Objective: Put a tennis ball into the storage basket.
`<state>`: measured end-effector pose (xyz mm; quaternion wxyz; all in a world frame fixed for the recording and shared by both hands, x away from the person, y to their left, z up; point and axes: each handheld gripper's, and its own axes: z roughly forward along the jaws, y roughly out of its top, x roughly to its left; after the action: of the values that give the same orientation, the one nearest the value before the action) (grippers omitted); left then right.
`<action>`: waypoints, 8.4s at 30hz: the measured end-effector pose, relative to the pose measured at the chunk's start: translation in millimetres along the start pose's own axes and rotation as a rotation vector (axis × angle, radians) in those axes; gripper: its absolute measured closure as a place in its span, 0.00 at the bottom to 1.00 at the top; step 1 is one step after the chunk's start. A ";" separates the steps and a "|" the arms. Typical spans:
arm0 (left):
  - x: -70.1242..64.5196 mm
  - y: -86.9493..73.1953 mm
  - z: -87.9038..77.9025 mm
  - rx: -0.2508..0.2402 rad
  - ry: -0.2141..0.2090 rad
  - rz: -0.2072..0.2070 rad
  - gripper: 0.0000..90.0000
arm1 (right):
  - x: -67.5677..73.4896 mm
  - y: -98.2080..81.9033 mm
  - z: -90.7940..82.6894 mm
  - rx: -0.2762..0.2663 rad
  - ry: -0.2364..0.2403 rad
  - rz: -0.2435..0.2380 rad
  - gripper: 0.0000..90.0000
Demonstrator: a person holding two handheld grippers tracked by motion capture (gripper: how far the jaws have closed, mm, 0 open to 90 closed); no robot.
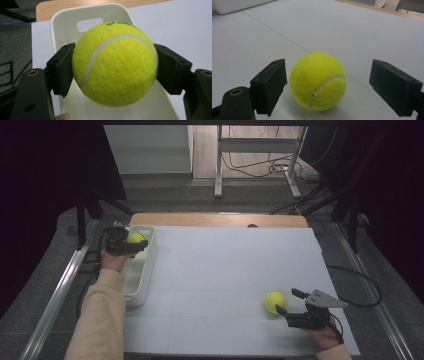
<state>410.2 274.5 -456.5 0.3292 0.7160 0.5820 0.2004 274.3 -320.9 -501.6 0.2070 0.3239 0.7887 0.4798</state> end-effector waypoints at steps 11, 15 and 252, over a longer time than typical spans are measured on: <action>-2.7 0.3 -15.0 -0.075 -0.020 -0.021 0.14 | 0.2 0.0 -0.1 0.001 0.000 -0.002 0.16; -5.9 -0.8 -19.9 -0.089 -0.052 -0.014 0.14 | 0.1 0.0 -0.2 0.000 0.000 -0.001 0.17; -316.9 -55.3 55.8 0.007 -0.699 0.570 0.14 | -3.4 6.4 -0.8 -0.044 -0.004 0.052 0.17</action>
<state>332.0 -38.9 -504.2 0.4354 0.8735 0.2162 0.0271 278.2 -321.6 -495.5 0.2032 0.3404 0.7690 0.5014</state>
